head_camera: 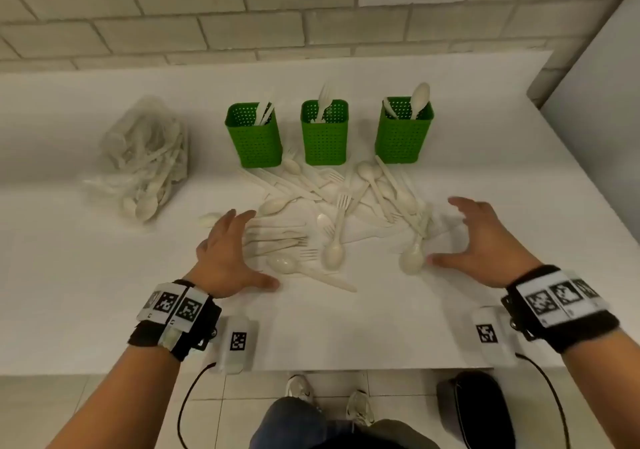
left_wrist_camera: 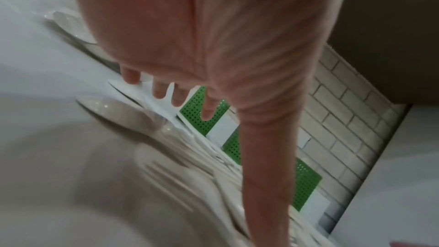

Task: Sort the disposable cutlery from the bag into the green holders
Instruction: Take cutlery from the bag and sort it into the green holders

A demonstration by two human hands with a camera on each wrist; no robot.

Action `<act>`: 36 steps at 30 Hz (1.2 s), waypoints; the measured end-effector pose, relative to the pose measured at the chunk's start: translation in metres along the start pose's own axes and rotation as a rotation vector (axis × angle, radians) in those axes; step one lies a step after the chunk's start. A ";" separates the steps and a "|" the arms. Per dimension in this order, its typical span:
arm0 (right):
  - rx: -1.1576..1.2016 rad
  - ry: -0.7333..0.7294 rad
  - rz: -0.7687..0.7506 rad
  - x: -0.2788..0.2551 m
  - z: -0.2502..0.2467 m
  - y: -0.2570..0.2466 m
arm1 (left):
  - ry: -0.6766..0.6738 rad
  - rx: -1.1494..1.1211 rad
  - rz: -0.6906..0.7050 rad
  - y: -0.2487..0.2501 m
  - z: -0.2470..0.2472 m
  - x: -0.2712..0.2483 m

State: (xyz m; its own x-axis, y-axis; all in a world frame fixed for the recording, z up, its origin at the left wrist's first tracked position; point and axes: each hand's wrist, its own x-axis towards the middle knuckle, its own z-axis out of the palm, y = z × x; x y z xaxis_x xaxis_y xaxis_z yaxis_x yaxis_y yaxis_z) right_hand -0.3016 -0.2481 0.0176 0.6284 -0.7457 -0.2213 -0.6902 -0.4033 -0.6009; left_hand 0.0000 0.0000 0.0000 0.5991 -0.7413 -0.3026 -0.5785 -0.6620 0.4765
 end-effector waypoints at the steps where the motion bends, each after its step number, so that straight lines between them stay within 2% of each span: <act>1: -0.052 -0.030 -0.011 0.006 0.000 -0.003 | -0.033 0.043 -0.010 -0.002 -0.002 0.006; 4: -0.299 -0.226 -0.093 0.024 -0.001 -0.013 | -0.114 0.143 0.007 -0.010 -0.006 0.024; 7: -0.566 -0.374 -0.122 0.041 -0.006 -0.019 | -0.161 0.159 0.083 -0.014 -0.005 0.042; 10: -0.830 -0.394 -0.178 0.047 -0.007 -0.022 | -0.160 0.174 0.140 -0.017 -0.005 0.056; 15: -1.058 -0.390 -0.437 0.053 0.008 -0.026 | -0.127 0.106 0.186 -0.018 -0.004 0.067; 23: -1.114 -0.453 -0.540 0.087 0.006 -0.040 | -0.150 0.014 0.167 -0.007 -0.004 0.059; 28: -1.175 -0.488 -0.599 0.087 0.007 -0.049 | -0.057 -0.017 0.215 0.006 -0.002 0.053; 30: -1.123 -0.436 -0.665 0.086 0.013 -0.047 | -0.068 -0.001 0.259 0.015 0.000 0.048; 34: -0.967 -0.195 -0.935 0.088 0.021 -0.039 | -0.182 0.145 0.346 0.029 0.016 0.041; 36: -0.913 -0.141 -0.960 0.088 0.024 -0.038 | -0.152 0.161 0.395 0.035 0.020 0.042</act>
State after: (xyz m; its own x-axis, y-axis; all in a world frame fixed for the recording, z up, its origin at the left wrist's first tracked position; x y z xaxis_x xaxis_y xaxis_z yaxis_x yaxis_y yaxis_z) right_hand -0.2114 -0.2857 0.0022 0.9911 0.0710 -0.1128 0.0878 -0.9845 0.1520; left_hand -0.0062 -0.0562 -0.0131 0.2341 -0.9402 -0.2473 -0.8323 -0.3252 0.4488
